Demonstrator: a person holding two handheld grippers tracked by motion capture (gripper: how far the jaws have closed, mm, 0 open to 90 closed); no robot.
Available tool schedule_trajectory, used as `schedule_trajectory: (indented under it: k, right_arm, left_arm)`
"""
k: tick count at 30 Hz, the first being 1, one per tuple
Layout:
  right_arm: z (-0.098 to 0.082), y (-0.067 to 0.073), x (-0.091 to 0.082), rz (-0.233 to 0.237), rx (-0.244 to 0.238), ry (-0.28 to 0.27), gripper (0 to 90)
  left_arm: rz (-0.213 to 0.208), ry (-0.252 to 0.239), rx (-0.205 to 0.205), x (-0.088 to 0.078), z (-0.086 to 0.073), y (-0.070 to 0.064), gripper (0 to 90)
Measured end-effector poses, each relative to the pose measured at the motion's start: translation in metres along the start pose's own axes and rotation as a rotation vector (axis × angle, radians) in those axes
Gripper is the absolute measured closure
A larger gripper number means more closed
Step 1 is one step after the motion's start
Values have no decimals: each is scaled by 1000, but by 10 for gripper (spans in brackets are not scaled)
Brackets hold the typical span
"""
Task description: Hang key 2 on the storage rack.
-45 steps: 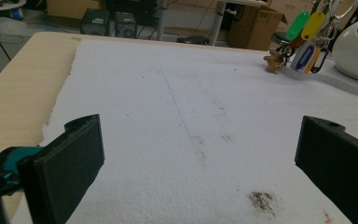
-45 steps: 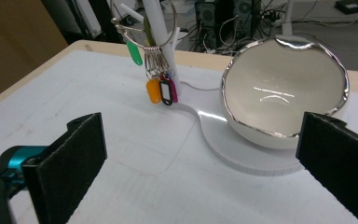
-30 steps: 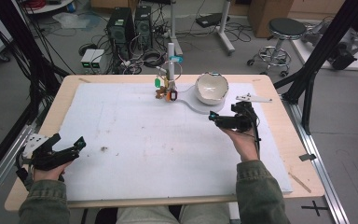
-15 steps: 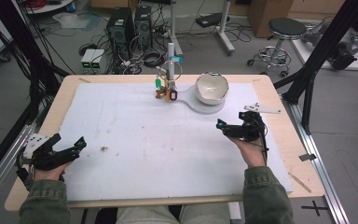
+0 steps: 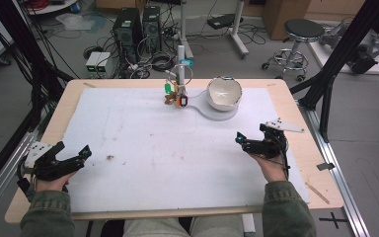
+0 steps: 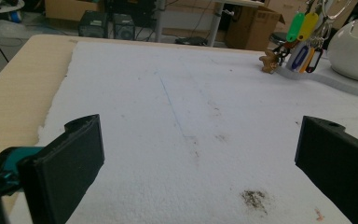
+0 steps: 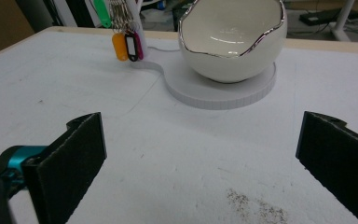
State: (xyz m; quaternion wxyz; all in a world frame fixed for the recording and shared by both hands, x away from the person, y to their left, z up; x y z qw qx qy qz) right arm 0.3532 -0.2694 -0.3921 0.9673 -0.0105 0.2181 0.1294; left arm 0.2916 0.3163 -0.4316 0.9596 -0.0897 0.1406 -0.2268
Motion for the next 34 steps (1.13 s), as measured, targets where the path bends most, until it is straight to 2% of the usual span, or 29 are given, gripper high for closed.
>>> schedule_trajectory:
  k: [3,11,19,25,27,34]
  right_arm:
    - [-3,0,-2,4,-19,-26,7]
    - [-15,-2,-6,-17,-45,-45,7]
    - [-25,-10,-15,-36,-33,-95,7]
    - [-29,-13,-25,-35,10,-153,7]
    - [-30,-13,-26,-28,18,-159,7]
    - [-31,-13,-27,-31,5,-160,7]
  left_arm:
    - [1,-1,-1,0,0,0,16]
    - [2,-3,-1,-1,0,0,17]
    - [3,-5,0,-2,0,-1,16]
    - [4,-11,-2,-3,1,-2,16]
    - [3,-14,-1,-3,1,-3,16]
    - [7,-14,-1,-3,1,-2,16]
Point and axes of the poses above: each handheld gripper's, and its own axes: x roughly forward along the jaws, z roughly out of its top, y roughly to its left, the point moved 2 cm from there along x, roughly forward along the jaws, and after that the axes turned 12 degrees about -z, right-handed, at the moved point
